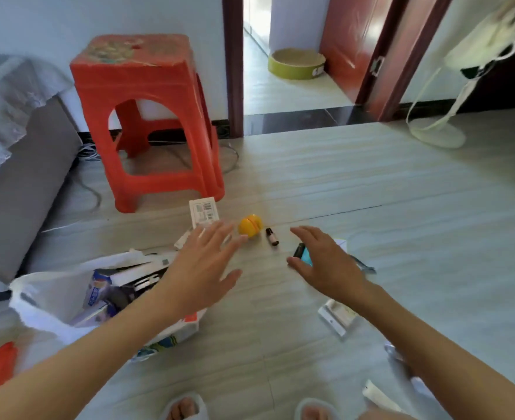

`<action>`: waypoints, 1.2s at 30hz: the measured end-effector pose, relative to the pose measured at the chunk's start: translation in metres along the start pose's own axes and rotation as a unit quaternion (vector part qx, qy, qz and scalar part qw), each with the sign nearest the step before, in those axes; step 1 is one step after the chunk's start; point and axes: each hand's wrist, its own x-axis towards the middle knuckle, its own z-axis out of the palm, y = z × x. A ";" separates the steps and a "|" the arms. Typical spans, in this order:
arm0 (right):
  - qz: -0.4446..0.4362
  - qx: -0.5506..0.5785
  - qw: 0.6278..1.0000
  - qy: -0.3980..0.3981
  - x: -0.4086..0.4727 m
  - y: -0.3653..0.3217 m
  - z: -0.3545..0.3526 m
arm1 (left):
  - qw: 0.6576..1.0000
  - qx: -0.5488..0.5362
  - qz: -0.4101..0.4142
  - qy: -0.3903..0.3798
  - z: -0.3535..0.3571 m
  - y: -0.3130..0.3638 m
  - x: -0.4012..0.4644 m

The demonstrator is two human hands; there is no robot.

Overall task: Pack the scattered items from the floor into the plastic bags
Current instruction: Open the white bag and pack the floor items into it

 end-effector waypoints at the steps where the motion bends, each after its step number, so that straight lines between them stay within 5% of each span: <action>1: 0.026 -0.019 0.999 0.002 -0.011 0.025 0.000 | 0.999 0.002 0.038 -0.015 0.004 0.019 0.015; 6: 0.174 -0.041 0.984 0.021 -0.070 0.138 0.021 | 0.988 -0.042 0.102 -0.108 0.079 0.104 0.071; 15: 0.479 -0.034 0.877 -0.001 -0.127 0.290 0.102 | 0.931 -0.172 -0.031 -0.320 0.269 0.209 0.086; 23: 0.487 -0.094 0.868 0.025 -0.099 0.300 0.159 | 0.921 -0.084 0.084 -0.371 0.314 0.203 0.106; 28: 0.455 -0.040 0.890 -0.002 -0.091 0.289 0.162 | 0.957 -0.132 0.046 -0.256 0.311 0.192 0.073; 30: 0.452 -0.017 0.892 0.002 -0.094 0.282 0.166 | 0.965 -0.144 -0.027 -0.219 0.307 0.190 0.068; 33: 0.460 0.005 0.888 -0.003 -0.097 0.274 0.176 | 0.914 -0.185 -0.235 -0.275 0.303 0.194 0.069; 36: 0.474 0.046 0.879 -0.002 -0.096 0.269 0.181 | 0.884 -0.208 -0.319 -0.271 0.303 0.200 0.074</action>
